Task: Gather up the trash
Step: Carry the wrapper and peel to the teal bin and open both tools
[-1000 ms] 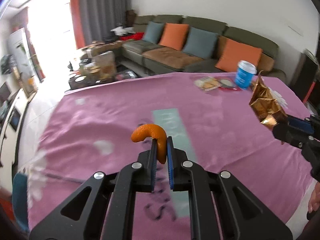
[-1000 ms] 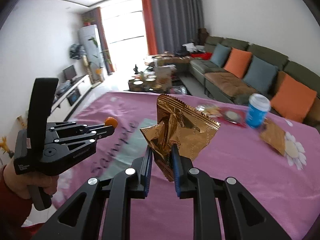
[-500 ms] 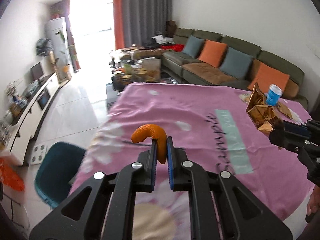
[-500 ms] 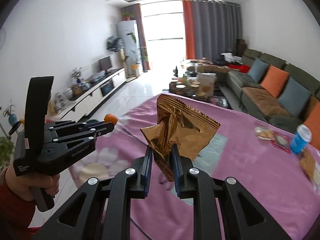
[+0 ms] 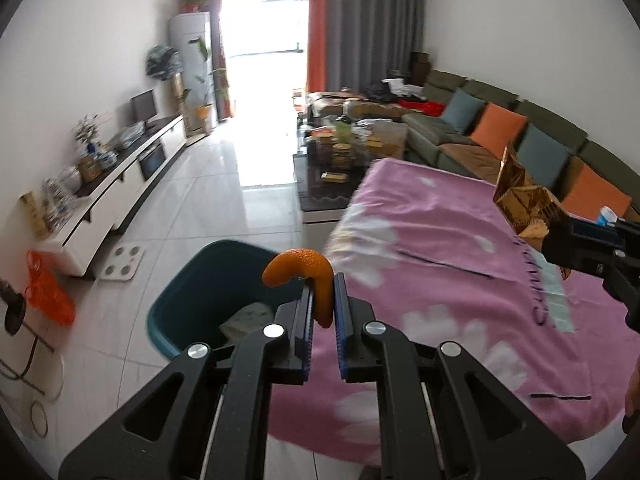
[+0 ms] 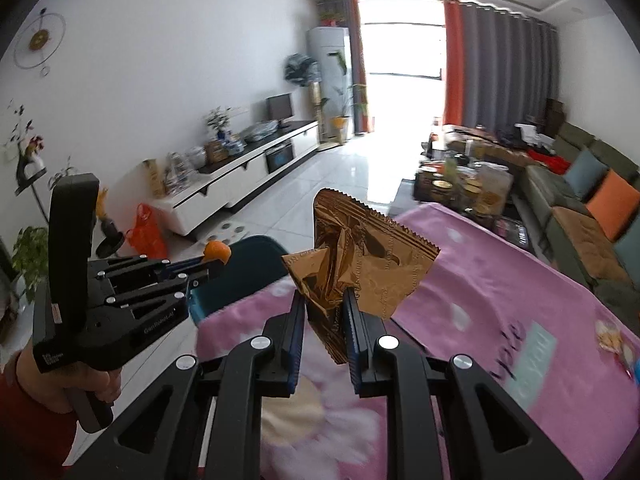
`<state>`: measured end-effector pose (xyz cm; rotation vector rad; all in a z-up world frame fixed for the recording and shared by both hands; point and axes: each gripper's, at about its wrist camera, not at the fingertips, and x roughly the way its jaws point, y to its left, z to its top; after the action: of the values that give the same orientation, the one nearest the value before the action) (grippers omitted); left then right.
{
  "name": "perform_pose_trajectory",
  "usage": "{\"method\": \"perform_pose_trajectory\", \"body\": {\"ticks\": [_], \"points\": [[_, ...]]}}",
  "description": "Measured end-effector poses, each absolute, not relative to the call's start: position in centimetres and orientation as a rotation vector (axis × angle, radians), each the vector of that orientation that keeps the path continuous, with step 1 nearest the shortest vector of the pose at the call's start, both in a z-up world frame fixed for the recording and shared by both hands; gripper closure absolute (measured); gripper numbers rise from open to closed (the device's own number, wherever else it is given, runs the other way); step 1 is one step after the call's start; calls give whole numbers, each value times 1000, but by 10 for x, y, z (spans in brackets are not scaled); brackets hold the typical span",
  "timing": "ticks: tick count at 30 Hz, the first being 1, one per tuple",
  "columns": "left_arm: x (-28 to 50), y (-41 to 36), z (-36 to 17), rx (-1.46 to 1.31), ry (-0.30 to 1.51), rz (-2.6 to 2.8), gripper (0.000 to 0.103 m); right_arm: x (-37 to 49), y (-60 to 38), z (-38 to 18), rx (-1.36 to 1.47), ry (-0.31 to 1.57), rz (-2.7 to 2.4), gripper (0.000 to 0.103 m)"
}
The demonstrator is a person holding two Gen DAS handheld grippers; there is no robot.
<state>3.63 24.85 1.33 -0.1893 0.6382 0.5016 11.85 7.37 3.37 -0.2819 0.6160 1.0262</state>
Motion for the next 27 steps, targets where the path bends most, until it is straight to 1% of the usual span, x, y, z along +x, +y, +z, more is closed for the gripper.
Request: {"method": "perform_pose_trajectory", "body": {"ticks": [7, 12, 18, 27], "points": [[7, 286, 0, -237, 661, 572, 93, 116, 131, 25, -352, 655, 1095, 86], [-1, 308, -11, -265, 679, 601, 93, 118, 168, 16, -399, 688, 1118, 86], [7, 333, -33, -295, 717, 620, 93, 120, 210, 0, -461, 738, 1150, 86], [36, 366, -80, -341, 796, 623, 93, 127, 267, -33, -555, 839, 1174, 86]]}}
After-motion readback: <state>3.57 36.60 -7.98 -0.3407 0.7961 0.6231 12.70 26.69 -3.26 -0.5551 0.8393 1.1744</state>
